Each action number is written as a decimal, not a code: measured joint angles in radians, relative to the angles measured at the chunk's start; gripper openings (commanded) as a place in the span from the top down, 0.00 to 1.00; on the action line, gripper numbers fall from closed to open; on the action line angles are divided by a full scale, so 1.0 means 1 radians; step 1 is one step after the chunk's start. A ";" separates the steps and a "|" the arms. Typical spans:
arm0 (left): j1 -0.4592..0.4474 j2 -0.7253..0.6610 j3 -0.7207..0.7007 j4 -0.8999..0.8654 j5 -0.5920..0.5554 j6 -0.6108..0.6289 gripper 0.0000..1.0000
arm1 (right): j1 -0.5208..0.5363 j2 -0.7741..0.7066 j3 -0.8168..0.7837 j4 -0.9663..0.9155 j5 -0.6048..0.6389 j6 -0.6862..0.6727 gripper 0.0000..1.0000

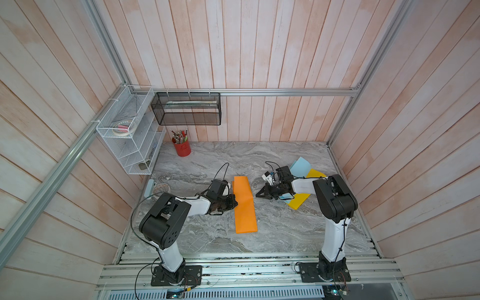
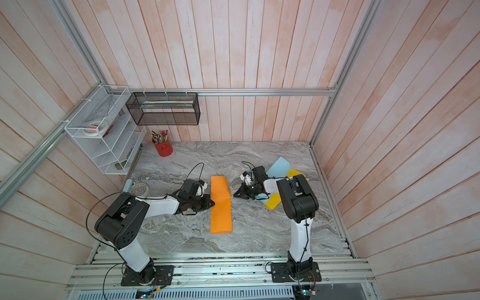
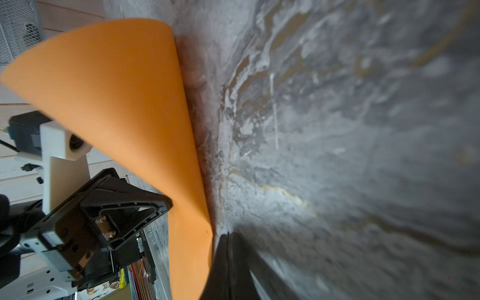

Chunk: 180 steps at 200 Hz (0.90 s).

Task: Fold the rectangular paper in half along the long edge
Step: Fold the paper at the center of the board.

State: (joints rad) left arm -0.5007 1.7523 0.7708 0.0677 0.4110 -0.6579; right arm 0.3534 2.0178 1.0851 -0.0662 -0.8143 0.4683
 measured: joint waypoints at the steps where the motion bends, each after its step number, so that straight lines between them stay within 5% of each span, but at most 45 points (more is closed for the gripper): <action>1: 0.000 0.000 0.000 0.000 0.000 0.000 1.00 | 0.000 -0.002 0.000 -0.003 0.002 -0.002 1.00; 59: -0.001 0.000 0.000 0.000 0.000 0.000 1.00 | 0.061 -0.064 0.061 -0.047 0.005 0.003 1.00; 180: -0.003 0.000 0.001 0.000 -0.001 0.000 1.00 | 0.077 0.122 0.172 -0.013 -0.022 0.023 1.00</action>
State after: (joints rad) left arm -0.5034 1.7527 0.7715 0.0677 0.4099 -0.6579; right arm 0.4309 2.1399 1.2575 -0.0795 -0.8360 0.4915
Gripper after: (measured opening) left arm 0.045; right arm 0.042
